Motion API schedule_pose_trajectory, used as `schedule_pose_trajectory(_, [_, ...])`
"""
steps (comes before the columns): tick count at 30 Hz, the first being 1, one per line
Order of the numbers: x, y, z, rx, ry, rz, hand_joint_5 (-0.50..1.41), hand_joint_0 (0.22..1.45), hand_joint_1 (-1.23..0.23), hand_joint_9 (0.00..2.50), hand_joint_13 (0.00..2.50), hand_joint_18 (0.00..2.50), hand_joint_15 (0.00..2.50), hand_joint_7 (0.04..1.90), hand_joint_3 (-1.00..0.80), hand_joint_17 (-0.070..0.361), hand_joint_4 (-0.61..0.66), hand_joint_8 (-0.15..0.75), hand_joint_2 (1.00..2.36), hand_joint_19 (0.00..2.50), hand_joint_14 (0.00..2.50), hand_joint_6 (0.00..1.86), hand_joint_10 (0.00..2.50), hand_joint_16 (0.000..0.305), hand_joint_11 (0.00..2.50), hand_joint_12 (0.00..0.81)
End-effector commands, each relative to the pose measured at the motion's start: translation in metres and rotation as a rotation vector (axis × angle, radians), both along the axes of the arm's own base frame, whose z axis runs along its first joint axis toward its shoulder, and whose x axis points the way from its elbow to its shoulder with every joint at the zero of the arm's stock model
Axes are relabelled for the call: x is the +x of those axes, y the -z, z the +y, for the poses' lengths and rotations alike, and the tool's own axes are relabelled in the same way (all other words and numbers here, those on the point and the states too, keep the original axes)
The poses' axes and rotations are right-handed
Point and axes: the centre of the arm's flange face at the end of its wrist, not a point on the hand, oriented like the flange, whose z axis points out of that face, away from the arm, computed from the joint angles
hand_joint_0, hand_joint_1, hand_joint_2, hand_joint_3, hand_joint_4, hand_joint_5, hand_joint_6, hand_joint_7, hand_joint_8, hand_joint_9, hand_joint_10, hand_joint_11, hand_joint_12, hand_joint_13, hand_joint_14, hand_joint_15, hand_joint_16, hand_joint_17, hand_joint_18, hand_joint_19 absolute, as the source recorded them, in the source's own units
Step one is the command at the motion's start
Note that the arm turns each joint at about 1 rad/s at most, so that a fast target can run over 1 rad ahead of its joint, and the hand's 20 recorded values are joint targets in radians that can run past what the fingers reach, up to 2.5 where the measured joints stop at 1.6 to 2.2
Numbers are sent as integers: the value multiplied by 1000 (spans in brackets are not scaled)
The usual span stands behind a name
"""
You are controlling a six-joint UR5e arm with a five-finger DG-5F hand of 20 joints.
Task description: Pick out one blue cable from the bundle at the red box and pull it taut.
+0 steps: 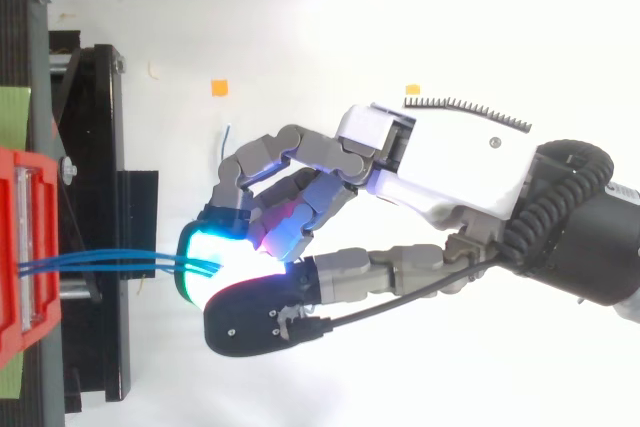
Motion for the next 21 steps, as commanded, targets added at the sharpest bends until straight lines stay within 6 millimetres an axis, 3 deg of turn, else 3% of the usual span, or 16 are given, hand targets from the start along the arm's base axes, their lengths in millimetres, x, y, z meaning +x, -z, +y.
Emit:
schedule_pose_trajectory(1, [0,0,0,0,0,0,-135,596,-768,1143,849,432,378,1040,-177,43,75,317,1016,476,12,899,18,19,664,209])
schedule_pose_trajectory(11, [0,0,0,0,0,0,-148,701,-879,1103,837,445,373,1077,-329,41,-4,295,1012,457,11,919,20,18,674,190])
schedule_pose_trajectory(21, [0,0,0,0,0,0,-151,743,-895,1107,850,472,365,1025,-500,45,-60,281,1000,444,11,932,20,20,680,188])
